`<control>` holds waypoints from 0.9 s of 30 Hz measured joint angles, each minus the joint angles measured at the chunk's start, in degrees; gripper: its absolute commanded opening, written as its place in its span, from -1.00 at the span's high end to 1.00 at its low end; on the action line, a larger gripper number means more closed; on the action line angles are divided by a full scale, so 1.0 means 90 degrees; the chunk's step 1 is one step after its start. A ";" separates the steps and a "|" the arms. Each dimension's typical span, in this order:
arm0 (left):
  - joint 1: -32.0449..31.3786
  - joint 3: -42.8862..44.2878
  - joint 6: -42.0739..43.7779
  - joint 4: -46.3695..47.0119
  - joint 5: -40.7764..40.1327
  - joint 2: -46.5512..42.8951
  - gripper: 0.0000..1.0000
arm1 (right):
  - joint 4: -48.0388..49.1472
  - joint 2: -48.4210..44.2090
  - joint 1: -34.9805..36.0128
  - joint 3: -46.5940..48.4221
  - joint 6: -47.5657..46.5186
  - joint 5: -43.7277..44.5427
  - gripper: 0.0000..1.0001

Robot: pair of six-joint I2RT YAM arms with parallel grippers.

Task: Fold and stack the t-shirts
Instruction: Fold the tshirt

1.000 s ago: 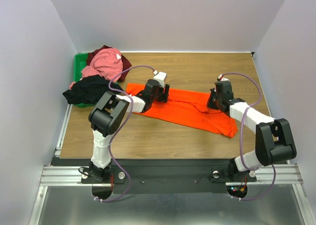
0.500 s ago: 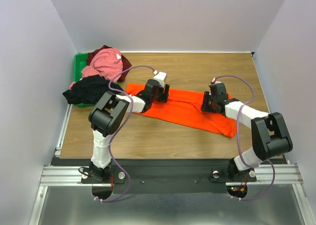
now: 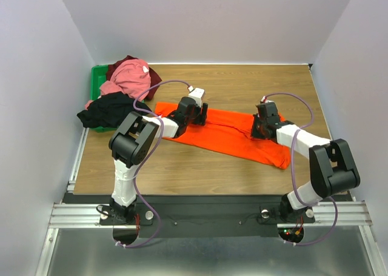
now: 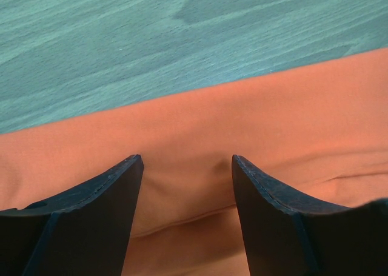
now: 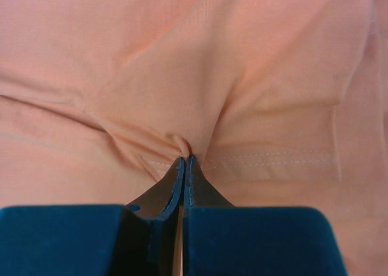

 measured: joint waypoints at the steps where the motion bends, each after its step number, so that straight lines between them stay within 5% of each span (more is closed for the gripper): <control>1: 0.0000 0.0000 0.0000 0.0000 0.0000 0.0000 -0.42 | -0.0036 -0.0066 0.0000 0.0000 0.0000 0.0010 0.99; 14: 0.0029 0.0005 0.0002 -0.0005 0.0005 0.0002 -0.42 | -0.0658 -0.0852 0.0063 0.0000 0.0017 -0.0002 0.93; 18: 0.0029 0.0022 0.0002 -0.0019 0.0005 0.0010 -0.42 | -0.0799 -0.0852 0.0163 0.0000 0.0012 -0.0095 0.60; 19: 0.0029 0.0036 0.0000 -0.0032 0.0007 0.0017 -0.42 | -0.0818 -0.0852 0.0175 0.0000 0.0005 -0.0126 0.27; 22: 0.0029 0.0046 0.0002 -0.0036 0.0005 0.0024 -0.42 | -0.0928 -0.0872 0.0206 0.0000 -0.0019 -0.0112 -0.20; 27: 0.0029 0.0049 0.0002 -0.0041 0.0007 0.0024 -0.42 | -0.1027 -0.1059 0.0206 0.0024 0.0056 0.0279 -0.38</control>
